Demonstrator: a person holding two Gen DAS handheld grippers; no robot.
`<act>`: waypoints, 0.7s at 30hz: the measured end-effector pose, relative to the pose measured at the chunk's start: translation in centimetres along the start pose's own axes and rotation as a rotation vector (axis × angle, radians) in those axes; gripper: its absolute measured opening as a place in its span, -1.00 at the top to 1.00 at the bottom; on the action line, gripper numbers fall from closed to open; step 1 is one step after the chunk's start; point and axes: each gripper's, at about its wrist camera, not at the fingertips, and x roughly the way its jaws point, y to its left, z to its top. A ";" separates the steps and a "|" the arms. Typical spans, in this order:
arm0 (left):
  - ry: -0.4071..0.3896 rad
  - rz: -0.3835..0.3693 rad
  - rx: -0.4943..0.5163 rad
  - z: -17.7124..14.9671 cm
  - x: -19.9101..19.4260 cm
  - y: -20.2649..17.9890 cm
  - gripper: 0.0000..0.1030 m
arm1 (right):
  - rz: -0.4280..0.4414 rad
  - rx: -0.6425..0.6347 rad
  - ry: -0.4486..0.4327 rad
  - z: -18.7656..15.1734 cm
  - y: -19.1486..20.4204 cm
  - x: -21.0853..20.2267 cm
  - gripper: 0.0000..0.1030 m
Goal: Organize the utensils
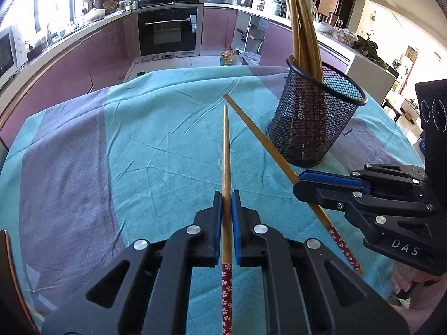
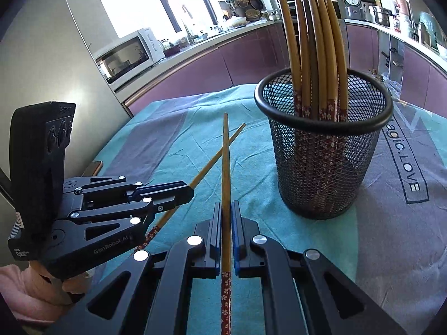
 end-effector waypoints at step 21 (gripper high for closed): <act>-0.057 -0.045 -0.004 0.0 -3.8 -0.2 0.85 | 0.052 -0.007 -0.065 0.0 0.2 -2.9 0.89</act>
